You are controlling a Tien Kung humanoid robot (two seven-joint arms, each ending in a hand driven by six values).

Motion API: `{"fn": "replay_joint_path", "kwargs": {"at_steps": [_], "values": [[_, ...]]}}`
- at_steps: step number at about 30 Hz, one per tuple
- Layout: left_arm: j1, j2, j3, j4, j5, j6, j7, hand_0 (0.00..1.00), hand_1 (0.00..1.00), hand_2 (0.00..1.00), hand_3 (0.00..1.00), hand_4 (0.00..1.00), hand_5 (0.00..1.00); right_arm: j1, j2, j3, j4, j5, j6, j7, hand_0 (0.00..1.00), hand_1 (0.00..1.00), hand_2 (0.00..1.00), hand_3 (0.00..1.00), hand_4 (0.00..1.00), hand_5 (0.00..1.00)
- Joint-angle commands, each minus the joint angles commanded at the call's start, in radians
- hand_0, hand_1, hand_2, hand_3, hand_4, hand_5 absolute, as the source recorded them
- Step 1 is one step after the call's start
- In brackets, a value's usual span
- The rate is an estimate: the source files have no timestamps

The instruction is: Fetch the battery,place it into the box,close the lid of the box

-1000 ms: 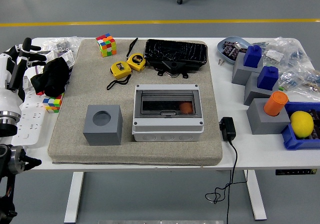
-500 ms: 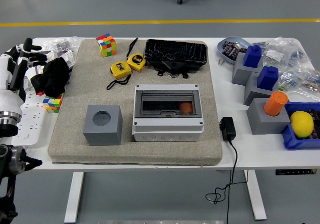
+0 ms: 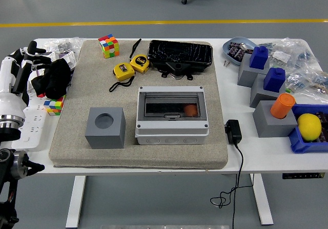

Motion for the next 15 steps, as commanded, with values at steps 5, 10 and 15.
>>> {"fn": "replay_joint_path", "kwargs": {"at_steps": [5,10,15], "values": [[0.001,0.002,0.006,0.000,0.000,-0.001,0.002,0.460,0.489,0.453,0.486,0.983,0.815,0.000,-0.002,-0.070,0.004,0.042,-0.043,0.007,0.549,0.568,0.850,0.960,0.002,0.002],[0.005,0.003,0.015,-0.013,-0.001,-0.006,0.010,0.460,0.489,0.453,0.486,0.982,0.817,-0.002,-0.004,-0.130,0.021,0.113,-0.098,-0.003,0.410,0.586,0.751,0.612,0.780,0.415],[0.004,0.004,0.021,-0.031,-0.009,-0.019,0.020,0.466,0.536,0.506,0.511,0.982,0.817,0.002,-0.004,-0.187,0.007,0.244,-0.036,0.001,0.998,0.844,0.813,0.747,0.998,0.998]]}}
